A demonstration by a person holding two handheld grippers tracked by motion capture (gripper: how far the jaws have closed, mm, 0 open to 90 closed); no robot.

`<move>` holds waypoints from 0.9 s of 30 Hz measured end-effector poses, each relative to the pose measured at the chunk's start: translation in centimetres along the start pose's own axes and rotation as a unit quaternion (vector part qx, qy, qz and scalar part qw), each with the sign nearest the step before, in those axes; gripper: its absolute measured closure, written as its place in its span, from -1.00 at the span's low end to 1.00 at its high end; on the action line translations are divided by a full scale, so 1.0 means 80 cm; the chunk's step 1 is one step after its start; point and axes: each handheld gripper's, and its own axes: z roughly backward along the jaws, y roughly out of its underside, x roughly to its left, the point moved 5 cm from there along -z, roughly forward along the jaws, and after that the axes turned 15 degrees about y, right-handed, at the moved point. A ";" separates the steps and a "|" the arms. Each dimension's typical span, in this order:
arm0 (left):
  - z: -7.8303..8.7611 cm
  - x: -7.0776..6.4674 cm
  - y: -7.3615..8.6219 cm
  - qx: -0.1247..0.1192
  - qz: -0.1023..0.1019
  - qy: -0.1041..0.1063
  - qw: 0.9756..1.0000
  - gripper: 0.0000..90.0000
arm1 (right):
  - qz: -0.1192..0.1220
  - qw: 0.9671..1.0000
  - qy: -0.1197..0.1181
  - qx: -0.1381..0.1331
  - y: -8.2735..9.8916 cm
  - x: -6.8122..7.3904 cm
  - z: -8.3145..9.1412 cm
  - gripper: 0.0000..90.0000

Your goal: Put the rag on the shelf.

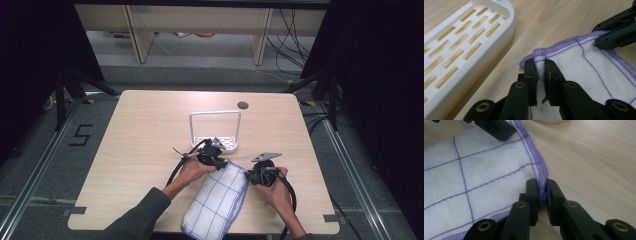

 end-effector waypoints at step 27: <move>0.167 -0.089 -0.033 -0.130 -0.083 0.012 0.988 0.90 | 0.038 0.988 -0.021 -0.149 -0.078 0.021 0.116 0.90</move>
